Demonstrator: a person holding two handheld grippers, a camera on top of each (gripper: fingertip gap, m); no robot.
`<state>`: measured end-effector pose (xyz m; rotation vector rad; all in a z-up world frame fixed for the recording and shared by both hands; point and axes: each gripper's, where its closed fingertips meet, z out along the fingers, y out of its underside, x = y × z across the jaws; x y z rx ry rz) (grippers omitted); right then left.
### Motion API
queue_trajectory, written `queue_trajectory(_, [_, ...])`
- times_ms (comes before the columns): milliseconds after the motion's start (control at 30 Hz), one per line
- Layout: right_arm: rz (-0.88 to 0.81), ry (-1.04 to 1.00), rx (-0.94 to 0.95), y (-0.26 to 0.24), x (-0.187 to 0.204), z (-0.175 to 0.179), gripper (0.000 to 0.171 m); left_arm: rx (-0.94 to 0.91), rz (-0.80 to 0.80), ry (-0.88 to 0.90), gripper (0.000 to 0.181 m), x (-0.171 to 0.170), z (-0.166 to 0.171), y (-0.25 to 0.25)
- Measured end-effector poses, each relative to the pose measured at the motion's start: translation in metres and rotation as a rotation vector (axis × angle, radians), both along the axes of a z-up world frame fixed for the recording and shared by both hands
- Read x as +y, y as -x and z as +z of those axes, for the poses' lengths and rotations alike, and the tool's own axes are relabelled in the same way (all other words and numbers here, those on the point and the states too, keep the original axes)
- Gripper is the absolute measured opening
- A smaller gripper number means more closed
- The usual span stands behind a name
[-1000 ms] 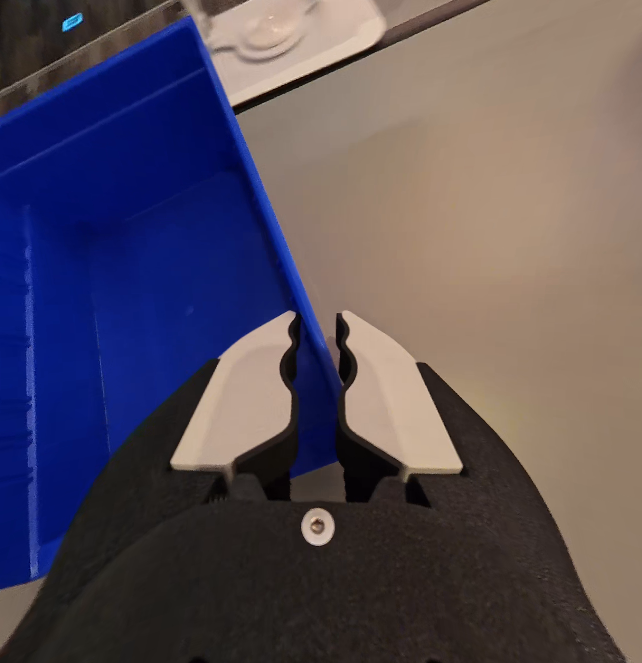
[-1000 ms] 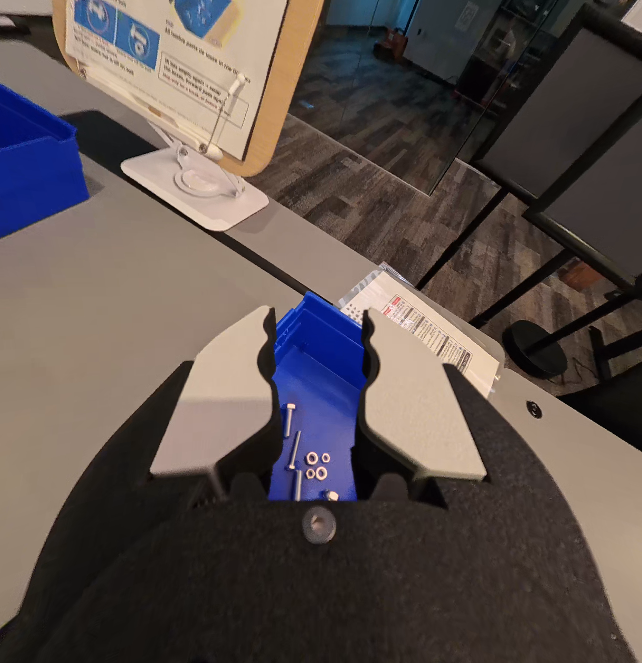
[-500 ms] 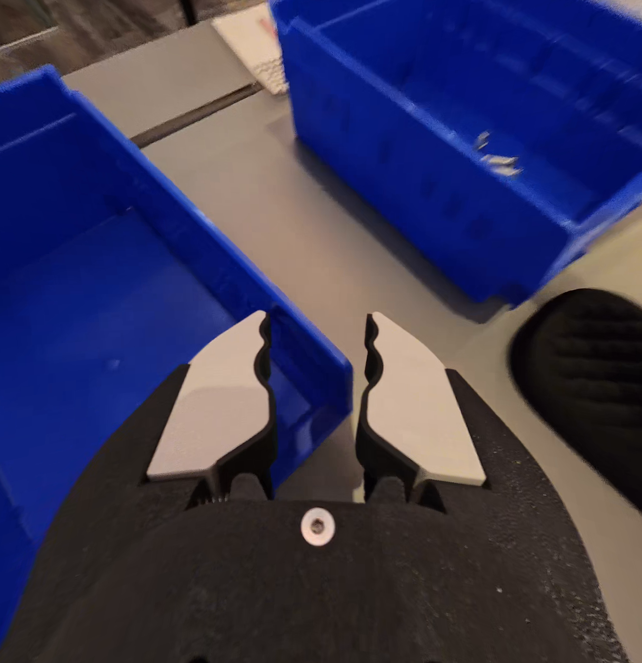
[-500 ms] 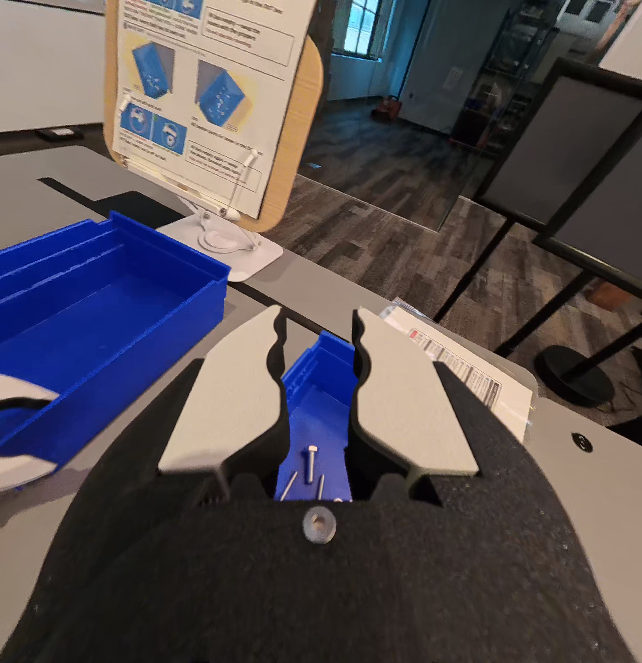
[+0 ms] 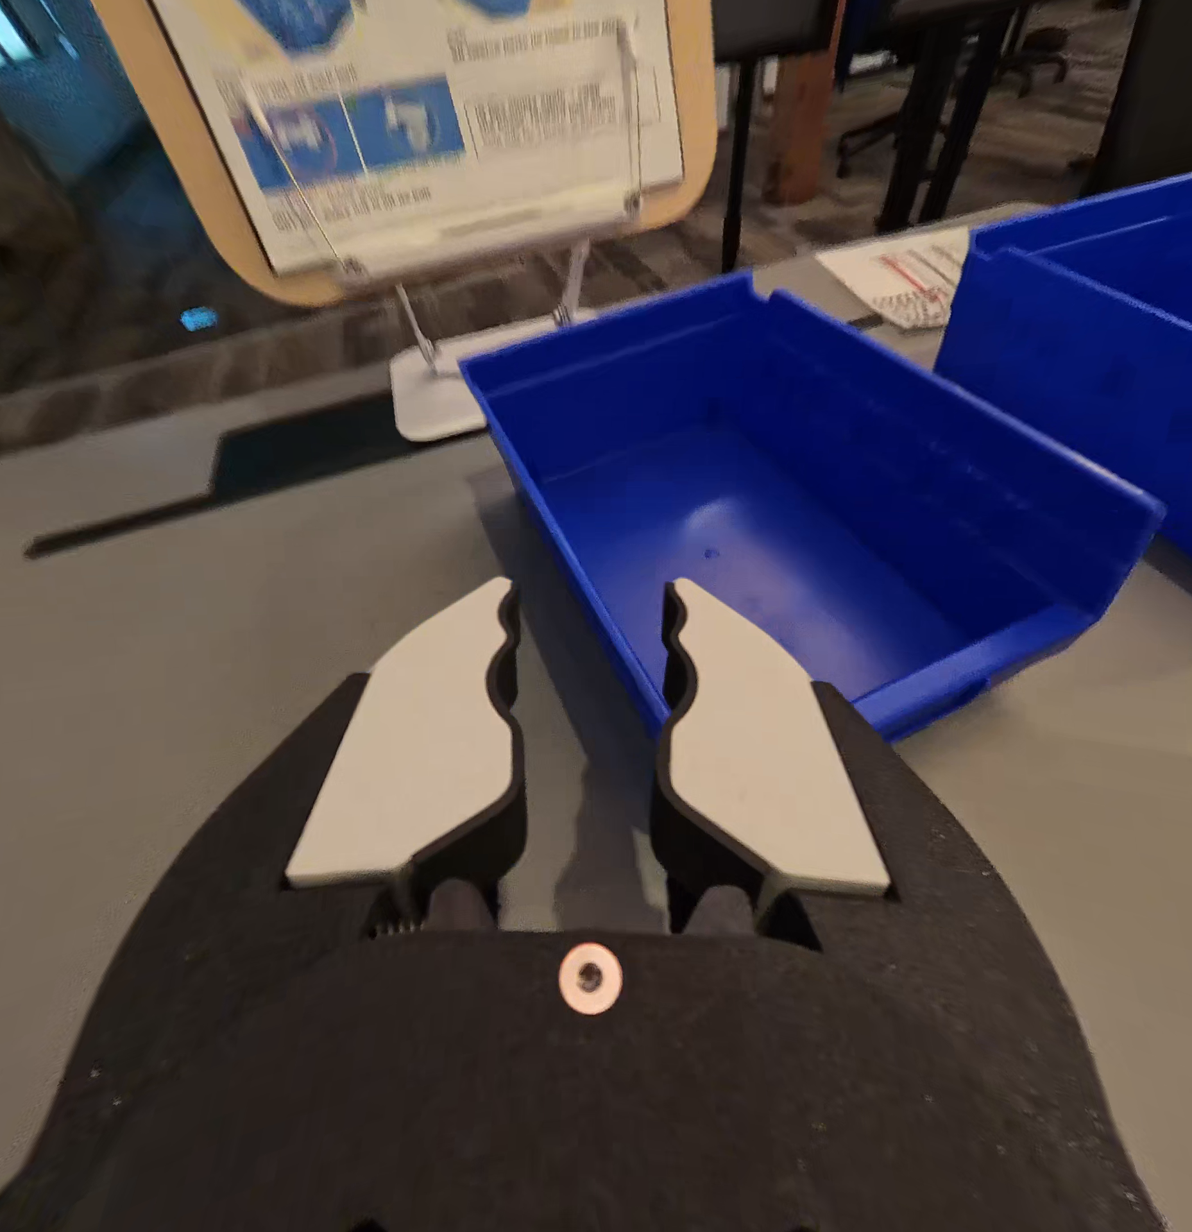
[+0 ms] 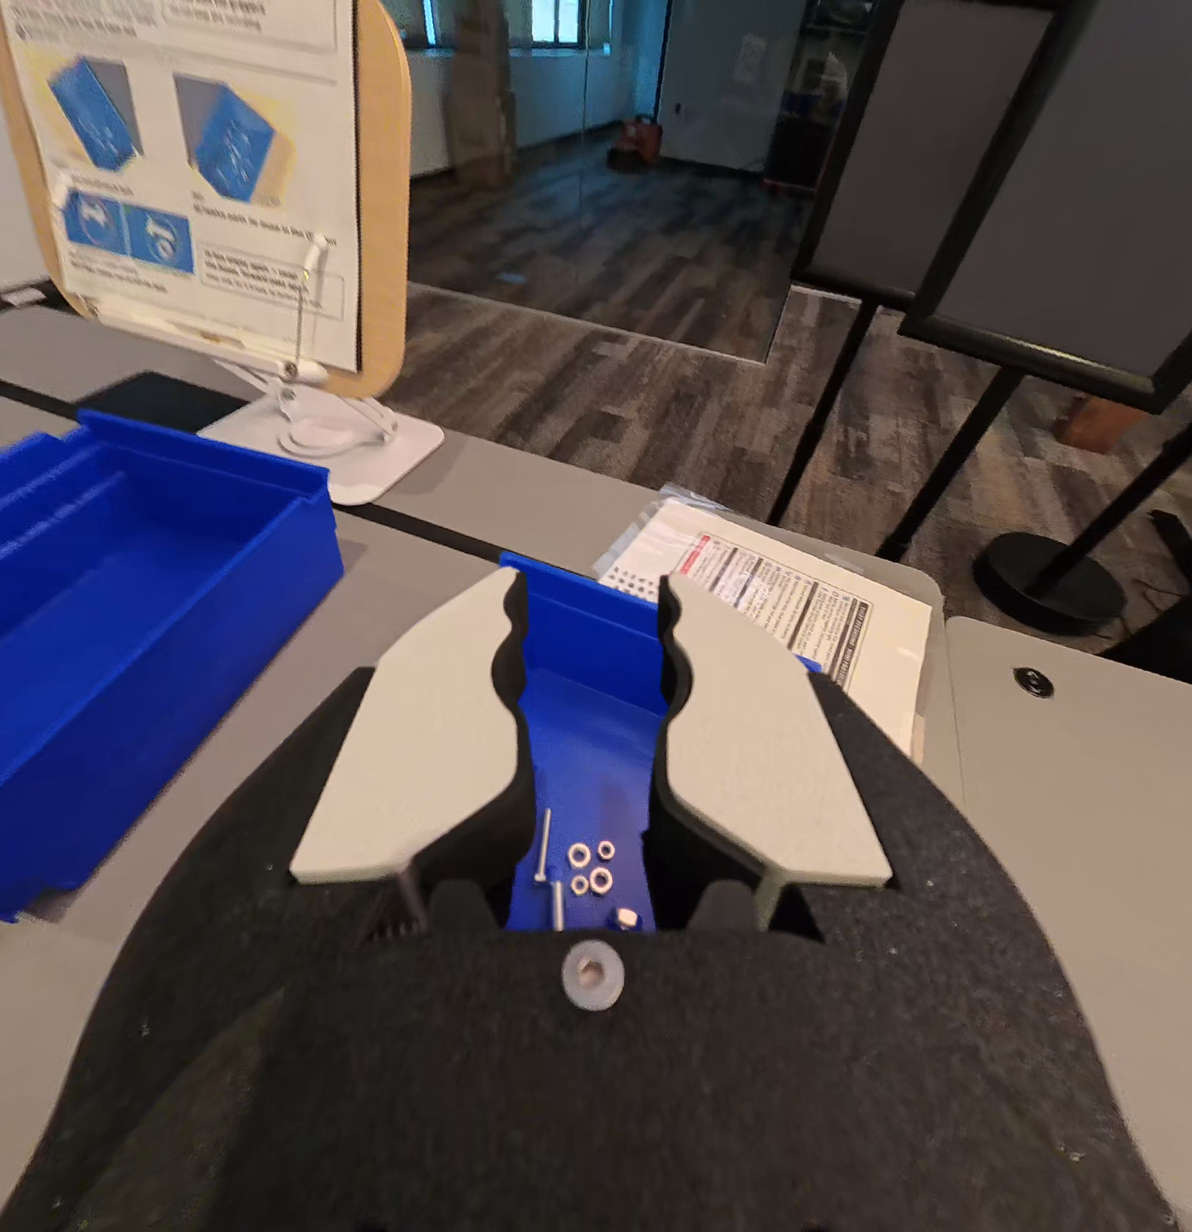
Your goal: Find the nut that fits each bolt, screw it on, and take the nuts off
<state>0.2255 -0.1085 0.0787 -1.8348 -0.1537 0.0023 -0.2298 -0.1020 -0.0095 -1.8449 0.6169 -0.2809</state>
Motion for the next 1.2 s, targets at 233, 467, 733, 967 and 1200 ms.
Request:
queue_trajectory(233, [-0.020, -0.009, -0.044, 0.002, -0.006, 0.008, 0.038, 0.175, -0.007, 0.167, 0.064, 0.012, -0.075, -0.023])
queue_trajectory(467, [0.023, 0.035, -0.068, 0.012, 0.003, 0.000, 0.039, 0.122, -0.045, 0.199, 0.024, 0.021, -0.078, -0.036])
queue_trajectory(733, [0.004, 0.182, -0.128, 0.000, 0.002, -0.030, 0.042, 0.137, -0.124, 0.189, 0.026, 0.019, -0.079, -0.074])
queue_trajectory(967, [-0.153, 0.514, -0.120, -0.074, -0.032, -0.112, 0.046, -0.199, -0.245, 0.140, 0.048, -0.001, -0.038, -0.070])
queue_trajectory(1200, [-0.204, 0.693, 0.072, -0.095, -0.064, -0.156, 0.052, -0.361, -0.232, 0.047, 0.042, 0.004, -0.006, -0.032])
